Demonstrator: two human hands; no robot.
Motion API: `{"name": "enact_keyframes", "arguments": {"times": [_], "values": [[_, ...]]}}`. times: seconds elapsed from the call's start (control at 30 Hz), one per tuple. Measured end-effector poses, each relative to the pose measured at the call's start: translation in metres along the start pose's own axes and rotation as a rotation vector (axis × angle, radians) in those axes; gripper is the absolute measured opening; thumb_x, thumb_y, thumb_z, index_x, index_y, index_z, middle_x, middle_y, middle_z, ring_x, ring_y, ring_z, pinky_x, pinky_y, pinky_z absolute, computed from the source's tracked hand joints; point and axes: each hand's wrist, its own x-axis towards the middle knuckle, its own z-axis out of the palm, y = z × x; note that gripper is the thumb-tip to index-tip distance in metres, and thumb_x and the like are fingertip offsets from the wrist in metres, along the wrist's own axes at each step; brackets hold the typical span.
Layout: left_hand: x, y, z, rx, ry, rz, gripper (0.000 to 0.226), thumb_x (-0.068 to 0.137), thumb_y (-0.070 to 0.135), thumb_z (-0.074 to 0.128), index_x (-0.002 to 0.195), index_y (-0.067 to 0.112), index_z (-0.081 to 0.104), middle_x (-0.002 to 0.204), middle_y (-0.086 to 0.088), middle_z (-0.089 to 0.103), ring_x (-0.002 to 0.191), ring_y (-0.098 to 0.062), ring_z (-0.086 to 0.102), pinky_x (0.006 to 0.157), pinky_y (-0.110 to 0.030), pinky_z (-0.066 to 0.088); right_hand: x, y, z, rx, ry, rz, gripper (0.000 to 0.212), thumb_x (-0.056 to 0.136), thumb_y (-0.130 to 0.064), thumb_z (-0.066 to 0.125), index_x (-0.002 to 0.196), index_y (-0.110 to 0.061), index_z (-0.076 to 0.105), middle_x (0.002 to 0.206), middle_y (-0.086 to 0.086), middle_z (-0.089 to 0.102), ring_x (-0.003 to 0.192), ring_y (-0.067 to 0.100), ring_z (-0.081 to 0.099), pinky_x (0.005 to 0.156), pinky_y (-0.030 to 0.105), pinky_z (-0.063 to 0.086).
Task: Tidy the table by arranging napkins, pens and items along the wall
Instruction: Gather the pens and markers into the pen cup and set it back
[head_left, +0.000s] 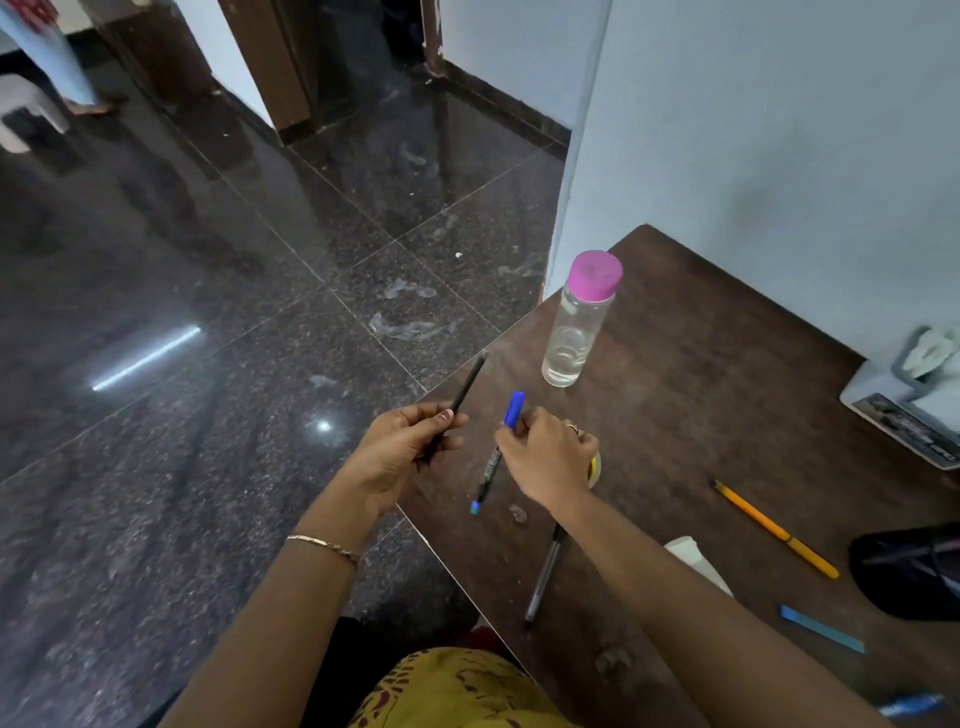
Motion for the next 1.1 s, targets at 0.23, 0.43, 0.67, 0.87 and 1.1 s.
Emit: {"name": "enact_keyframes", "arguments": {"times": [0.23,0.43,0.67,0.87,1.1], "values": [[-0.008,0.014,0.048,-0.028,-0.209,0.0,0.022,0.093,0.004,0.053,0.115,0.009,0.057,0.094,-0.002,0.073,0.076,-0.013,0.072,0.056,-0.018,0.051,-0.021,0.031,-0.06,0.766,0.079,0.094,0.015,0.087,-0.021,0.065,0.079,-0.022,0.052,0.071,0.002,0.057,0.067,0.018,0.057,0.068,0.035,0.046],[-0.009,0.013,0.122,0.028,-0.456,-0.028,0.016,0.093,0.002,0.05,0.108,0.007,0.054,0.088,-0.005,0.073,0.082,-0.024,0.073,0.061,-0.025,0.055,-0.052,0.087,-0.119,0.942,0.331,0.087,0.034,0.09,-0.01,0.064,0.115,-0.027,0.05,0.081,0.013,0.07,0.077,0.025,0.069,0.073,0.037,0.054],[-0.024,-0.007,0.226,0.166,-0.682,-0.055,0.008,0.095,0.005,0.049,0.098,0.011,0.052,0.103,-0.013,0.073,0.096,-0.023,0.071,0.089,-0.039,0.054,-0.106,0.161,-0.177,0.857,0.668,0.145,0.051,0.09,-0.012,0.065,0.131,-0.035,0.047,0.086,0.008,0.071,0.079,0.017,0.069,0.076,0.028,0.057],[-0.04,-0.021,0.312,0.295,-0.82,-0.01,0.009,0.094,0.009,0.055,0.101,0.009,0.049,0.108,-0.015,0.071,0.098,-0.024,0.07,0.082,-0.035,0.057,-0.146,0.218,-0.217,0.747,1.049,0.196,0.042,0.088,-0.005,0.065,0.118,-0.03,0.052,0.089,-0.011,0.068,0.08,0.007,0.067,0.078,0.037,0.058],[-0.042,-0.036,0.389,0.367,-0.787,0.188,0.025,0.09,-0.006,0.056,0.099,0.012,0.04,0.094,-0.012,0.07,0.081,-0.023,0.068,0.072,-0.031,0.058,-0.16,0.259,-0.245,0.675,1.191,0.223,0.036,0.092,-0.001,0.057,0.11,-0.031,0.05,0.09,-0.011,0.066,0.081,0.001,0.067,0.071,0.015,0.051]]}}
